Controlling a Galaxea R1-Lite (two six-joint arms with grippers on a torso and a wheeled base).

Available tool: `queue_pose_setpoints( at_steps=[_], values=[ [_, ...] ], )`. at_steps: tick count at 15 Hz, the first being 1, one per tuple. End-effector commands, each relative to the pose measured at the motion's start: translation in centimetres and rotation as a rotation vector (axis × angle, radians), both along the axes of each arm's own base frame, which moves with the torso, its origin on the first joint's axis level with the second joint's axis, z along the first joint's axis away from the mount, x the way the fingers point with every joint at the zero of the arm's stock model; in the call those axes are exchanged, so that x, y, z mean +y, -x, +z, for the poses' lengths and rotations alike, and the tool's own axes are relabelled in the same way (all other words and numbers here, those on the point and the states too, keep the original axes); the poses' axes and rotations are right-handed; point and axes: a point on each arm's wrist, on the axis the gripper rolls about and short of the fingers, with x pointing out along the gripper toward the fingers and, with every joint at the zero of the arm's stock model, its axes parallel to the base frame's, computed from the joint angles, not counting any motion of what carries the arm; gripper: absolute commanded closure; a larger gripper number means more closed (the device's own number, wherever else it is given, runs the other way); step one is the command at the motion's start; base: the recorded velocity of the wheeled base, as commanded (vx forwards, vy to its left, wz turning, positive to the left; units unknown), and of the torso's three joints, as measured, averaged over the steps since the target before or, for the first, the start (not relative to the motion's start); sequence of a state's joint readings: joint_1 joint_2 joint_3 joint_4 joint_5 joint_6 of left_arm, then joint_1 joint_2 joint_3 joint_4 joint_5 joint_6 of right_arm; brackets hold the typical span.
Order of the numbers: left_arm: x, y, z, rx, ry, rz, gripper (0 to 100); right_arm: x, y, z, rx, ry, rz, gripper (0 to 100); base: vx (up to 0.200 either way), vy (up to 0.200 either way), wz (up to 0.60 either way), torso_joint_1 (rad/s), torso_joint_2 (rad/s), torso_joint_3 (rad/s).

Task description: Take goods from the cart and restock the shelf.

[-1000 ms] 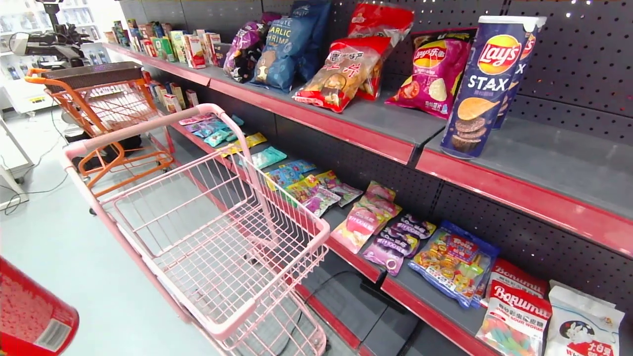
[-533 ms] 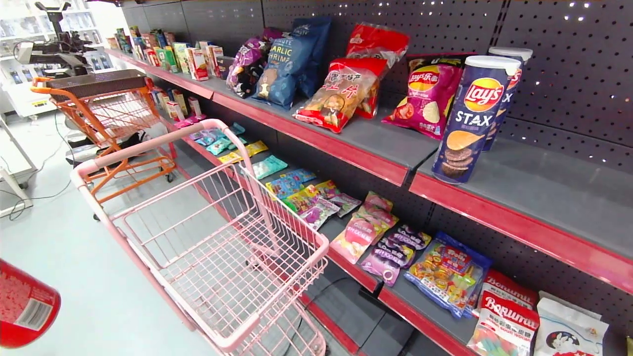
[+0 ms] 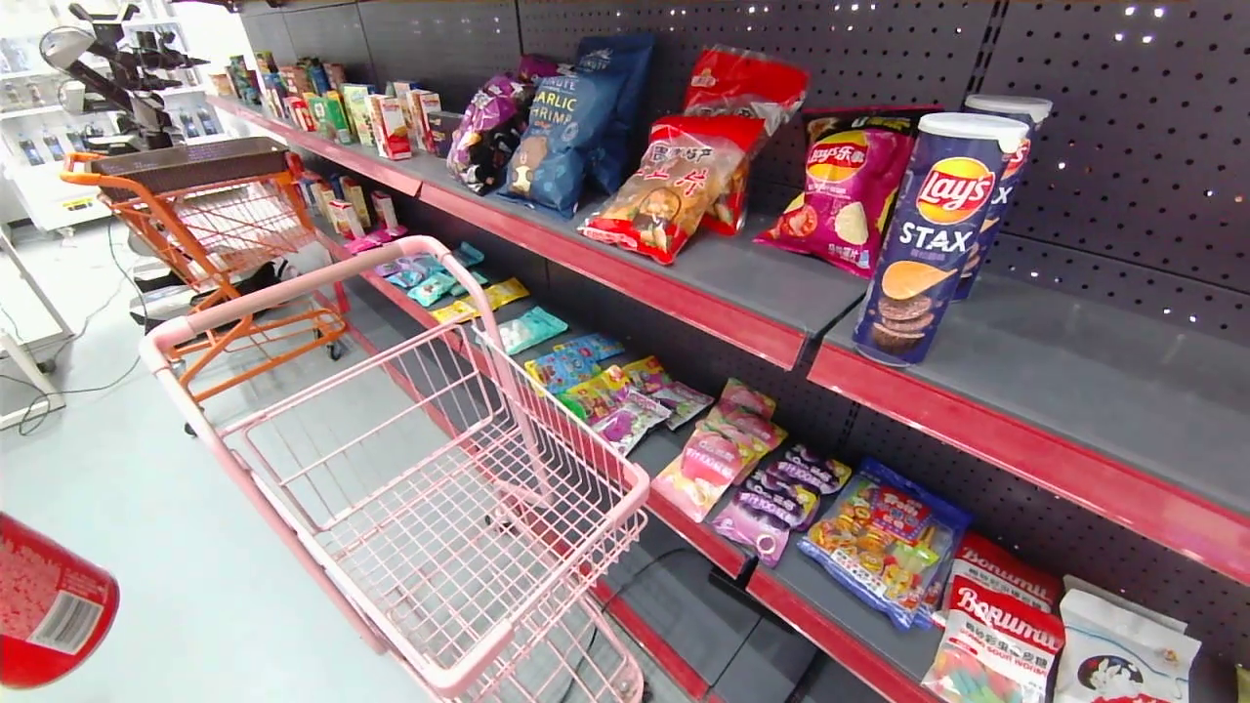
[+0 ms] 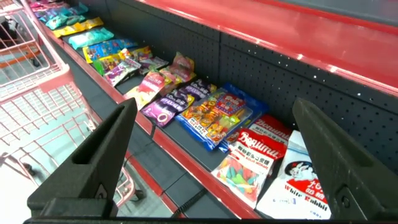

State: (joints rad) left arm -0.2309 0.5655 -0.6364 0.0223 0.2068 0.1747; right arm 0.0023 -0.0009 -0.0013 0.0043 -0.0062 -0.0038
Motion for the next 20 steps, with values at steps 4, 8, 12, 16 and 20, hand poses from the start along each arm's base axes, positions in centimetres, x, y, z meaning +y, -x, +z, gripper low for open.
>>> queue_pose_setpoints(
  at_steps=[4,8,12,16,20],
  values=[
    [-0.04,-0.15,-0.08,0.007,-0.002,0.0,100,0.0,0.0,0.02,-0.001,0.001,0.001,0,0.0,0.0,0.0,0.155,-0.4,-0.241],
    [-0.03,-0.14,-0.17,0.01,-0.004,0.0,100,0.0,0.0,0.02,-0.001,0.001,0.001,0,0.0,0.0,0.0,0.22,-0.56,-0.332],
    [-0.03,-0.1,-0.17,0.008,-0.004,-0.002,100,0.0,0.0,0.02,-0.001,0.001,0.001,0,0.0,0.0,0.0,0.183,-0.41,-0.243],
    [-0.03,-0.1,-0.17,0.008,-0.019,-0.001,100,0.0,0.0,0.02,-0.001,0.001,0.001,0,0.0,0.0,0.0,0.16,-0.37,-0.212],
    [-0.04,-0.14,-0.17,0.009,-0.049,-0.002,100,0.0,0.0,0.02,-0.001,-0.001,0.001,0,0.0,0.0,0.0,0.156,-0.36,-0.198]
  ],
)
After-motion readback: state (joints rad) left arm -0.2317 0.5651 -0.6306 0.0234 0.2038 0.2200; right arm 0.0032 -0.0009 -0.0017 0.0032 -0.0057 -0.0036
